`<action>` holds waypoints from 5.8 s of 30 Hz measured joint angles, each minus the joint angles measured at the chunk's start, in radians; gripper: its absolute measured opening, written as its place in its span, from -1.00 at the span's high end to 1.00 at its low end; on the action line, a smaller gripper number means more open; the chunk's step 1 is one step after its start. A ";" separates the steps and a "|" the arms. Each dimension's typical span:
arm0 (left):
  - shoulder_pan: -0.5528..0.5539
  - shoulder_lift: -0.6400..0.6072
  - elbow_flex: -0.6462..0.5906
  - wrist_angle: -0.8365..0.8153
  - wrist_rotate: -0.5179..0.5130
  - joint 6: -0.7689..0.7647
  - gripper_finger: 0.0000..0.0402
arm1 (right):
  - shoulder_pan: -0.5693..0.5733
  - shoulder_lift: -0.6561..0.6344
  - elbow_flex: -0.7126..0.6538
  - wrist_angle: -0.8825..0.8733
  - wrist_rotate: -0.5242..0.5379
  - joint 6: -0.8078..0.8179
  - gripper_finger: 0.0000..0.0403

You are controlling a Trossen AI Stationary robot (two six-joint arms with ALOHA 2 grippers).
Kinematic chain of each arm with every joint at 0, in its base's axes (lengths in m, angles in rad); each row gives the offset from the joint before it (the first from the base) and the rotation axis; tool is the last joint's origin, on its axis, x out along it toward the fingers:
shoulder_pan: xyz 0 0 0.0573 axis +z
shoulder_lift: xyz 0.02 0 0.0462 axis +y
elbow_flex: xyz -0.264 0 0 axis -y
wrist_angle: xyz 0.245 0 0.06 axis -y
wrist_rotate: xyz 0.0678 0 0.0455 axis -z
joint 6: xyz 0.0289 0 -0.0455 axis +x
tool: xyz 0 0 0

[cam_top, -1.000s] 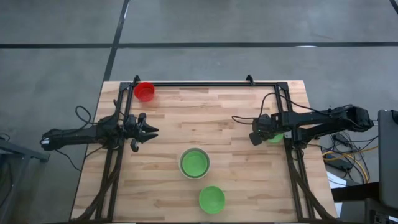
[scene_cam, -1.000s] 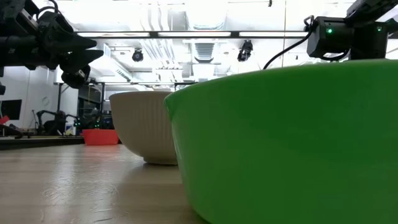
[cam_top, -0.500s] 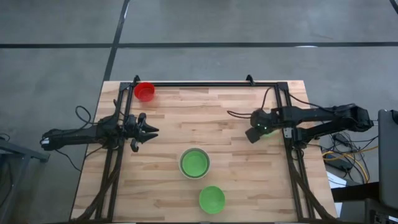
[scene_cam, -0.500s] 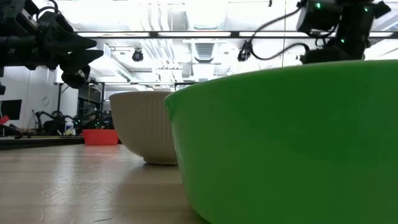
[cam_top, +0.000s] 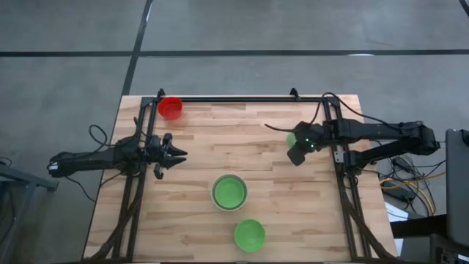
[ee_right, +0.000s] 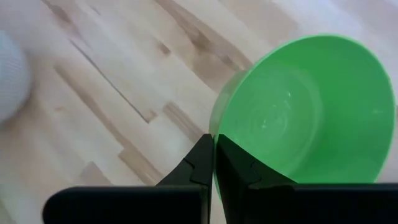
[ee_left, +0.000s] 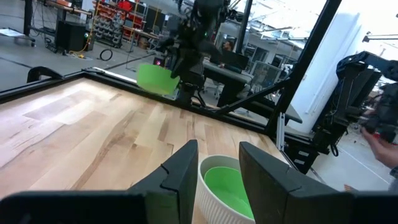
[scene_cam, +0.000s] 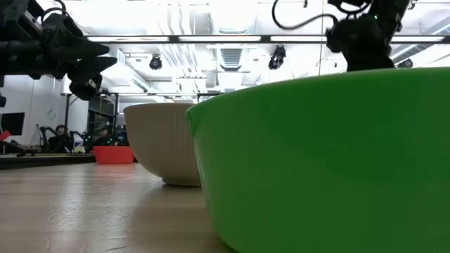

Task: Nest bowls inside each other
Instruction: Stack the top green bowl on the green bowl

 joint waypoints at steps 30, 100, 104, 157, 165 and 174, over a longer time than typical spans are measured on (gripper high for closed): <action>0.000 0.000 0.000 -0.001 0.000 0.000 0.39 | 0.293 0.387 0.431 -0.016 0.002 -0.250 0.96; 0.000 0.000 0.000 -0.005 0.000 0.000 0.39 | 0.430 1.042 1.138 0.010 -0.060 -0.317 0.96; 0.000 0.000 0.000 -0.005 0.000 0.000 0.39 | 0.430 1.041 1.102 0.043 -0.056 -0.322 0.96; 0.000 0.000 0.000 -0.006 0.000 0.000 0.39 | 0.412 1.040 0.990 0.106 -0.099 -0.223 0.70; 0.000 0.000 0.000 -0.006 0.000 0.000 0.39 | 0.410 1.040 0.990 0.102 -0.105 -0.232 0.51; 0.000 0.000 0.000 -0.006 0.000 0.000 0.39 | 0.410 1.041 0.989 0.100 -0.108 -0.213 0.50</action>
